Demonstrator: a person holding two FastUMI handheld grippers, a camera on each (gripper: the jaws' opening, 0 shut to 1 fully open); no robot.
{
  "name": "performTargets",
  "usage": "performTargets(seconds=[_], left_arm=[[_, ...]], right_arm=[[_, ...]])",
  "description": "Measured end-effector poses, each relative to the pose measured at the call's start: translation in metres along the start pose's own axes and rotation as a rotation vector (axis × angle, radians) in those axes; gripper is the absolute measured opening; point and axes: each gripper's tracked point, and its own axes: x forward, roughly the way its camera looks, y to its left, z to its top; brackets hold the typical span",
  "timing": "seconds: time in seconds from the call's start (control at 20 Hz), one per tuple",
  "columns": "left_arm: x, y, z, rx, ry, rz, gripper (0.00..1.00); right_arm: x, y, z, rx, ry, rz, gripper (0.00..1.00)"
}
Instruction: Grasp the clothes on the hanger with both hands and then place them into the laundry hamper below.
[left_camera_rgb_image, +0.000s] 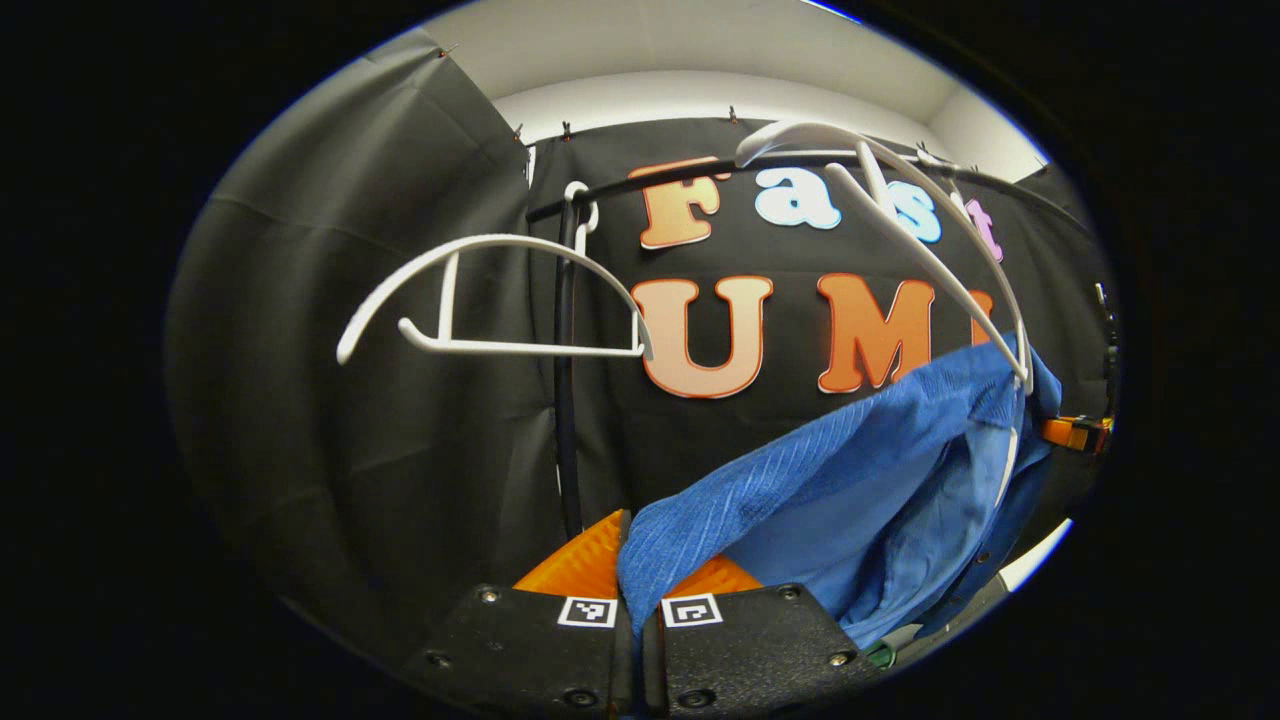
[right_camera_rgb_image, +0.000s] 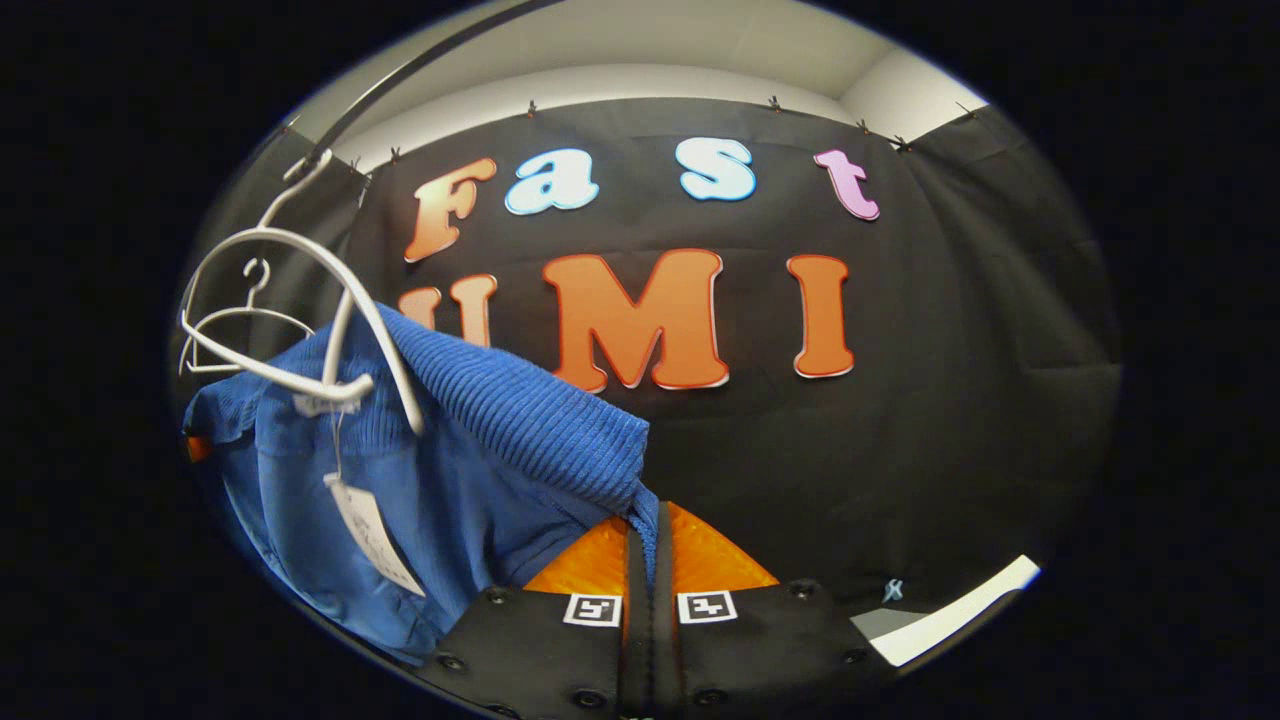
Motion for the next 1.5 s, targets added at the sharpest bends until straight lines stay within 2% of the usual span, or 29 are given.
performTargets(seconds=[0.15, 0.3, 0.5, 0.7, 0.85, 1.1, 1.25, 1.5], left_arm=[[0.001, -0.008, -0.017, -0.037, 0.031, -0.044, 0.03], [-0.004, -0.034, -0.014, -0.03, 0.013, -0.076, 0.04], [-0.016, -0.076, -0.009, 0.003, -0.002, -0.139, 0.03], [-0.026, -0.115, -0.018, -0.008, 0.021, -0.219, 0.03], [-0.031, -0.146, -0.017, 0.024, 0.01, -0.253, 0.04], [-0.045, -0.216, -0.008, 0.081, -0.022, -0.341, 0.03], [-0.051, -0.249, -0.012, 0.04, -0.009, -0.388, 0.03], [-0.06, -0.27, -0.036, -0.057, 0.004, -0.412, 0.03]], right_arm=[[-0.006, -0.003, -0.019, 0.069, 0.033, 0.034, 0.07], [-0.011, -0.005, -0.018, 0.045, 0.024, 0.028, 0.07], [-0.029, 0.018, -0.014, 0.036, 0.004, 0.085, 0.07], [-0.042, 0.042, -0.014, 0.037, 0.001, 0.141, 0.07], [-0.053, 0.066, -0.019, 0.026, 0.009, 0.205, 0.07], [-0.065, 0.089, -0.029, 0.023, 0.025, 0.24, 0.07], [-0.07, 0.097, -0.034, 0.033, 0.028, 0.249, 0.07], [-0.084, 0.094, -0.049, 0.063, -0.009, 0.226, 0.07]])
